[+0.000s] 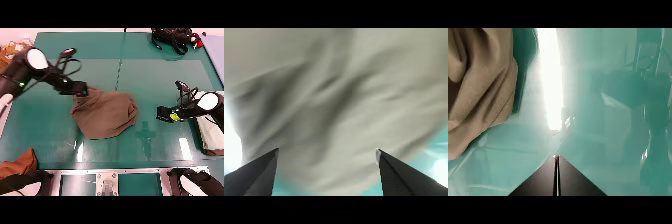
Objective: Fold the shirts.
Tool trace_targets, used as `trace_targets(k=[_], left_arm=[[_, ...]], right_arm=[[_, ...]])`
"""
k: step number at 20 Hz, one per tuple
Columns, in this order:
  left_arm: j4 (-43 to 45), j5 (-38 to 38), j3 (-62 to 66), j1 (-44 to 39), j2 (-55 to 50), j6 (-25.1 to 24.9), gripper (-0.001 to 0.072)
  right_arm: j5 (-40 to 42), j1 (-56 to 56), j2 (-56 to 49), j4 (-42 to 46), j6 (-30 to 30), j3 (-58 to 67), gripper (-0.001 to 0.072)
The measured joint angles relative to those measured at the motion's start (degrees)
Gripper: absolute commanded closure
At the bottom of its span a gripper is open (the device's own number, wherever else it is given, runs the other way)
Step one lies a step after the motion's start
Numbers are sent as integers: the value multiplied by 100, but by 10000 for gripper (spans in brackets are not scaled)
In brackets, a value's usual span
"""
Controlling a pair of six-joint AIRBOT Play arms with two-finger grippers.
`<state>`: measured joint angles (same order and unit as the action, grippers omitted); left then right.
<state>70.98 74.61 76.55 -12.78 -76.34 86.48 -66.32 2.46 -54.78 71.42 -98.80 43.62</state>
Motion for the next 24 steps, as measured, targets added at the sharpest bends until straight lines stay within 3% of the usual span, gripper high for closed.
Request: trace_targets(k=[1,2,3,4,6,8,11,12,15,16,17,18,19,24], left_arm=[[96,70,-144,245,-9,-26,-8],[125,94,-321,455,-11,-68,-8],[96,109,-562,645,-13,-136,-8],[22,109,-809,785,-17,-229,-8],[-310,9,-1397,979,-22,-518,-8],[-833,-330,-1982,1073,-31,-876,-8],[-1683,-918,-2793,1143,-59,-1412,-6],[-1961,-1067,-3021,1154,-72,-1576,31],[-2719,-1399,-3541,1174,-114,-2074,577],[-2883,-1473,-3633,1178,-120,-2212,686],[-3012,-1537,-3700,1180,-125,-2343,687],[-3106,-1563,-3731,1182,-127,-2424,688],[-3169,-1565,-3713,1185,-125,-2490,688],[-3309,-896,-2721,1185,162,-2535,688]], right_arm=[[33,2,0,-96,-28,-52,694],[101,7,0,-197,-55,-114,640],[199,13,0,-326,-87,-197,467],[317,17,0,-457,-90,-289,380],[662,28,-13,-780,-85,-516,367],[1071,81,-138,-1154,33,-717,223],[1593,330,-621,-1753,365,-866,216],[1740,435,-824,-1943,487,-887,217],[2057,765,-1502,-2568,946,-872,220],[2105,850,-1690,-2796,1091,-833,224],[2144,929,-1884,-3025,1252,-772,329],[2186,990,-2048,-3147,1416,-708,665],[2199,1025,-2190,-3226,1561,-634,696],[1521,824,-2153,-3427,2203,339,696]])
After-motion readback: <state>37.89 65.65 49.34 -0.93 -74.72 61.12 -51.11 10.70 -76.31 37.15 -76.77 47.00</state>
